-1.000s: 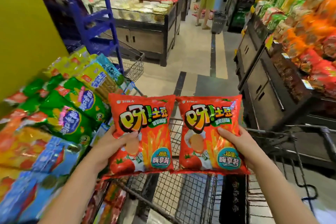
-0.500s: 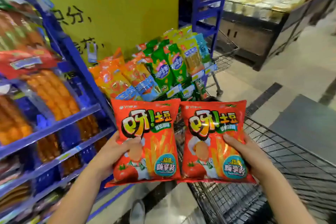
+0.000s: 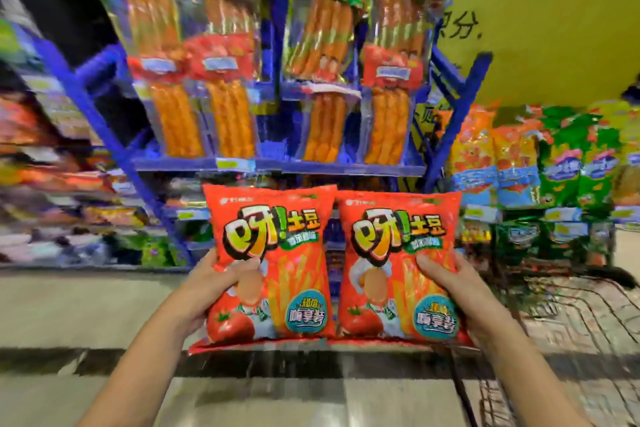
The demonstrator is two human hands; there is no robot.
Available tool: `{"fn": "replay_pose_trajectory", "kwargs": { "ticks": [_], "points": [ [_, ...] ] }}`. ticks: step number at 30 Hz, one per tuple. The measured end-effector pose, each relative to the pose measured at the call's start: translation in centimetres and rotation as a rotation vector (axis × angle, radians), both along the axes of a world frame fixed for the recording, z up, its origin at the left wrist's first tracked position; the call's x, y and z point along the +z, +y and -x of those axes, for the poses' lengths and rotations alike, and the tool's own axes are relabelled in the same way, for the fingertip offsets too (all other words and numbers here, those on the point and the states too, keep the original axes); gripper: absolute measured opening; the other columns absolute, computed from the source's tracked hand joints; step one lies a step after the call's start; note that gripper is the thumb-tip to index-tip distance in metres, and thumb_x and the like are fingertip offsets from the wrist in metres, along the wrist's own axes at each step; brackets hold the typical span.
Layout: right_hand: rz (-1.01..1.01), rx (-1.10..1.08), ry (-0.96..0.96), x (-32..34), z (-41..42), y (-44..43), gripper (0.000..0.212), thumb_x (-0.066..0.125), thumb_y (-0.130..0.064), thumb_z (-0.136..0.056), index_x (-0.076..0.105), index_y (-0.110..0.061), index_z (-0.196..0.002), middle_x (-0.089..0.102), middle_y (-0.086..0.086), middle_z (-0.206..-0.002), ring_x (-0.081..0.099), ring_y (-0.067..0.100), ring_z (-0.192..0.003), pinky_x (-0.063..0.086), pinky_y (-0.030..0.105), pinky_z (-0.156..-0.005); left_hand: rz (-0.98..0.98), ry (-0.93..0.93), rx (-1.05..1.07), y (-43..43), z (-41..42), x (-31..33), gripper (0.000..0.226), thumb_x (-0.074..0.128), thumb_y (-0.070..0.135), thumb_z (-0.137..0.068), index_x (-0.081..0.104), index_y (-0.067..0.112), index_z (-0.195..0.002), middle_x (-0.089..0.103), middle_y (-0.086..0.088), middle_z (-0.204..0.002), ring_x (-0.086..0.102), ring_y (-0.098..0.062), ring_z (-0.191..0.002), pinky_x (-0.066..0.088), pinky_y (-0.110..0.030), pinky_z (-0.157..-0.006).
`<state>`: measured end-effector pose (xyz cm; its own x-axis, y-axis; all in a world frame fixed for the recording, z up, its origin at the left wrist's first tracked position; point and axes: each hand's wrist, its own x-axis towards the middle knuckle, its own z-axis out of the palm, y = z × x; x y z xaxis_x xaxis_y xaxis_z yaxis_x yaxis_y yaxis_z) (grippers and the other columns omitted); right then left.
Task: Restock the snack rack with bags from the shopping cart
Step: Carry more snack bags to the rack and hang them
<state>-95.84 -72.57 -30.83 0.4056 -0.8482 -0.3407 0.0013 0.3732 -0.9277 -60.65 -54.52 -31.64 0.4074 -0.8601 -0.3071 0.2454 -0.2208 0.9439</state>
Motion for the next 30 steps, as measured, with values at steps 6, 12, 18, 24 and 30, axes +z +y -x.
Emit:
{"fn": "replay_pose_trajectory", "kwargs": {
  "ticks": [6, 12, 18, 24, 30],
  "points": [
    [0.004, 0.264, 0.013, -0.4, -16.7, 7.2, 0.047, 0.084, -0.03, -0.08, 0.066, -0.013, -0.12, 0.077, 0.018, -0.109, 0.076, 0.036, -0.091, 0.063, 0.049, -0.082, 0.048, 0.045, 0.244, 15.7, -10.8, -0.3, 0.073, 0.096, 0.031, -0.063, 0.067, 0.012, -0.127, 0.076, -0.018, -0.117, 0.076, -0.034, -0.099, 0.064, -0.038, -0.077],
    [0.003, 0.513, -0.003, -0.7, -32.0, 15.5, 0.045, 0.077, -0.024, -0.083, 0.064, -0.012, -0.124, 0.077, 0.018, -0.111, 0.077, 0.034, -0.092, 0.063, 0.044, -0.079, 0.055, 0.07, 0.503, 30.7, -19.0, -0.3, 0.099, 0.102, 0.045, -0.048, 0.063, 0.019, -0.135, 0.074, -0.017, -0.123, 0.072, -0.041, -0.109, 0.056, -0.058, -0.097],
    [0.019, 0.799, -0.017, 0.1, -45.6, 23.0, 0.089, 0.098, -0.05, -0.053, 0.063, -0.018, -0.129, 0.075, 0.017, -0.117, 0.072, 0.043, -0.104, 0.054, 0.06, -0.097, 0.111, 0.006, 0.726, 42.3, -22.0, 1.2, 0.063, 0.094, 0.04, -0.066, 0.071, 0.024, -0.123, 0.075, -0.01, -0.123, 0.073, -0.033, -0.11, 0.062, -0.042, -0.088],
    [0.013, 1.014, -0.061, -0.4, -59.3, 29.3, 0.075, 0.095, -0.04, -0.063, 0.064, -0.017, -0.128, 0.075, 0.018, -0.117, 0.074, 0.04, -0.099, 0.058, 0.053, -0.09, 0.089, -0.034, 0.954, 50.1, -26.1, 1.4, 0.058, 0.085, 0.036, -0.08, 0.063, 0.021, -0.132, 0.076, -0.01, -0.122, 0.074, -0.034, -0.108, 0.064, -0.038, -0.081],
    [0.026, 1.142, -0.08, -0.3, -72.1, 33.7, 0.032, 0.077, -0.019, -0.083, 0.067, -0.021, -0.113, 0.081, 0.006, -0.092, 0.078, 0.022, -0.074, 0.062, 0.031, -0.059, 0.047, -0.03, 1.107, 54.1, -32.7, 2.4, 0.084, 0.097, 0.049, -0.059, 0.063, 0.022, -0.13, 0.076, -0.012, -0.121, 0.075, -0.035, -0.104, 0.064, -0.04, -0.08]
  ]
}}
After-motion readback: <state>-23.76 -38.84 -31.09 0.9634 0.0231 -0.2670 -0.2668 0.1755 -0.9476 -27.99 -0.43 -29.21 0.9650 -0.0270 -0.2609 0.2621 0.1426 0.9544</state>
